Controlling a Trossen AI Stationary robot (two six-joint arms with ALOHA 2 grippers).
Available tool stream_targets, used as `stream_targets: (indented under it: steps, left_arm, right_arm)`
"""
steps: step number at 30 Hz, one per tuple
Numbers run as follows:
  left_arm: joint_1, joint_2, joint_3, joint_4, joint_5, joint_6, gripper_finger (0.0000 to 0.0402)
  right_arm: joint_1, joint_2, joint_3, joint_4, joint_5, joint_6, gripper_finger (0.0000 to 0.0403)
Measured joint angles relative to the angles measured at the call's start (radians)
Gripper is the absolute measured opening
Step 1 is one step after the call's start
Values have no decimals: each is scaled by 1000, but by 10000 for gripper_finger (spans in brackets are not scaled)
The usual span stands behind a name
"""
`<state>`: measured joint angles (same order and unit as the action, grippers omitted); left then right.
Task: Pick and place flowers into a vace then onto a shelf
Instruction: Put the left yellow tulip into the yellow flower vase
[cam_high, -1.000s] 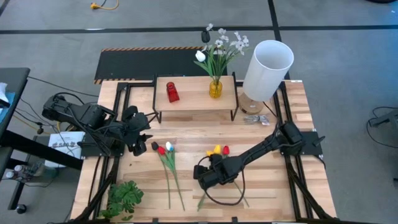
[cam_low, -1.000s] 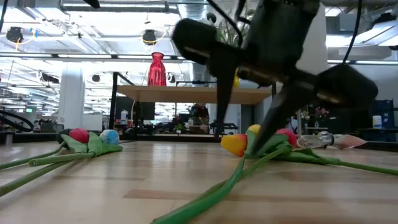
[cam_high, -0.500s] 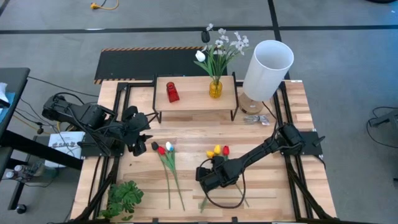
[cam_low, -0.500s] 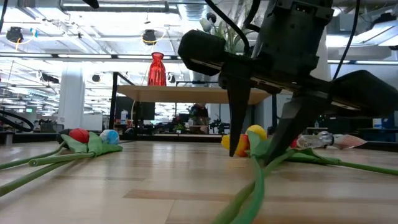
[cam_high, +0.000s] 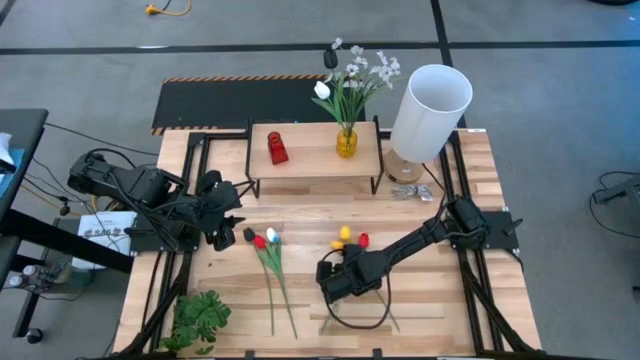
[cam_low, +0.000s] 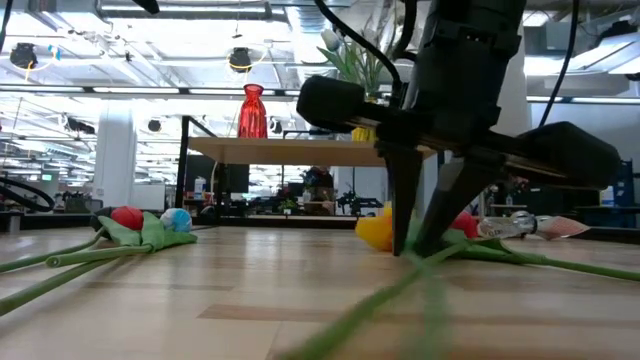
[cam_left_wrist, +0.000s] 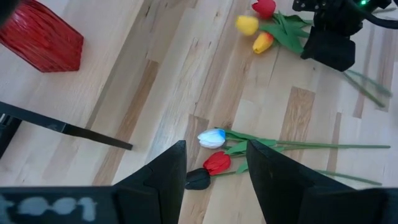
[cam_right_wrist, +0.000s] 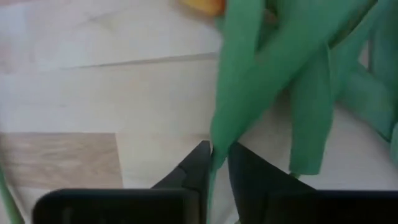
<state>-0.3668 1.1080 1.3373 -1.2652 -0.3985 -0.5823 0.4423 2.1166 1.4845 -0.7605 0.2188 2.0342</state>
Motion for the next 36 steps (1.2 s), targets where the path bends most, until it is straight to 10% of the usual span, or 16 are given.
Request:
stream_targets:
  steps: [18, 24, 36]
  left_arm:
    - [0, 0, 0, 0, 0, 2, 158]
    - [0, 0, 0, 0, 0, 14, 158]
    - [0, -3, 0, -37, 0, 94, 158]
  right_arm:
    - [18, -23, 61, -39, 127, -113, 3]
    - [25, -23, 194, -36, 91, -457, 2]
    - [-36, -23, 498, -38, -312, -1308, 1]
